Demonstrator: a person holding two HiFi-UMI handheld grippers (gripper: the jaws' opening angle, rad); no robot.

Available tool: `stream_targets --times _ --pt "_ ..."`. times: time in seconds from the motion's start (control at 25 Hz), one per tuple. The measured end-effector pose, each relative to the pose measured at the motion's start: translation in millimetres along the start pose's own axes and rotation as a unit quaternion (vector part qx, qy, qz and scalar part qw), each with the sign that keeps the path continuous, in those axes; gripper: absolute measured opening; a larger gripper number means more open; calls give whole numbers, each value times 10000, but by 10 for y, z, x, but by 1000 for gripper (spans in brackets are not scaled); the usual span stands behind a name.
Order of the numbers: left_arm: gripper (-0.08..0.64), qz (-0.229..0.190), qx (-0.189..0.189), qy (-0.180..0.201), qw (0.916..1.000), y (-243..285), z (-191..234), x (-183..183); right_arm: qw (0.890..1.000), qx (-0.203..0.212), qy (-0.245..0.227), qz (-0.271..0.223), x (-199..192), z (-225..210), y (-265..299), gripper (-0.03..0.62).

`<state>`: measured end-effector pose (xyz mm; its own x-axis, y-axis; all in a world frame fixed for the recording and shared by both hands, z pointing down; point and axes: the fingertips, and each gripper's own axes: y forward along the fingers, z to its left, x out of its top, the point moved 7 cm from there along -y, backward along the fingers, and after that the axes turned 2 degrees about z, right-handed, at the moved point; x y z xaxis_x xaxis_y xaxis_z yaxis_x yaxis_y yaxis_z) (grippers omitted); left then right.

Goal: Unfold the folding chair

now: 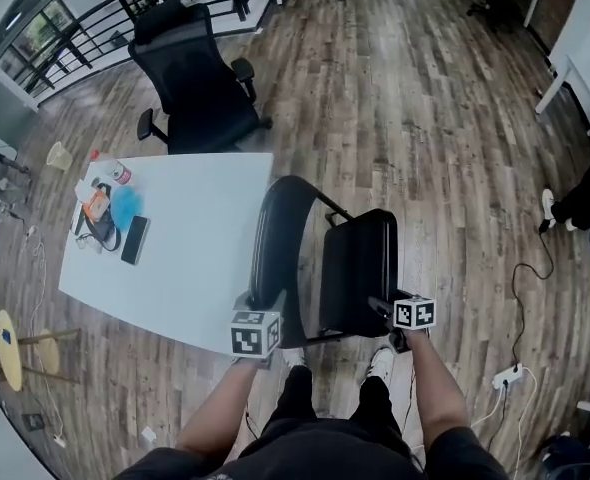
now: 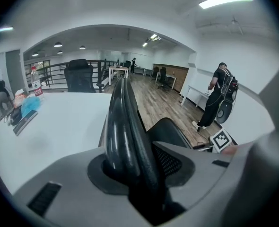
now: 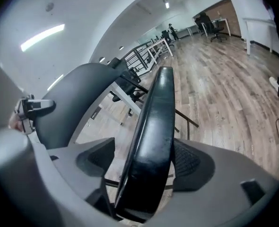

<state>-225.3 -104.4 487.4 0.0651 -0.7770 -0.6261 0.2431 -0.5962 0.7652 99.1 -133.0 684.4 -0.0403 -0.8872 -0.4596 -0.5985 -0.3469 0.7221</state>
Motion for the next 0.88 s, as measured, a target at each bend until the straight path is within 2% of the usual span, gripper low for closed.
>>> stream_targets --times 0.08,0.16,0.4,0.64,0.88 --pt "144 73 74 -2 9999 160 -95 -39 9995 142 278 -20 -63 -408 -47 372" --pt "149 189 136 17 9997 257 -214 -118 9984 204 518 -51 -214 -758 -92 376" --pt "149 112 288 -155 9994 622 -644 -196 9966 298 761 -71 -438 -1770 -185 374" --pt "143 289 197 -245 9991 963 -950 -305 9929 696 957 73 -679 -2633 -182 374" --pt "143 330 19 -447 9985 1364 -1014 -511 9865 1029 1258 197 -948 -3410 33 374"
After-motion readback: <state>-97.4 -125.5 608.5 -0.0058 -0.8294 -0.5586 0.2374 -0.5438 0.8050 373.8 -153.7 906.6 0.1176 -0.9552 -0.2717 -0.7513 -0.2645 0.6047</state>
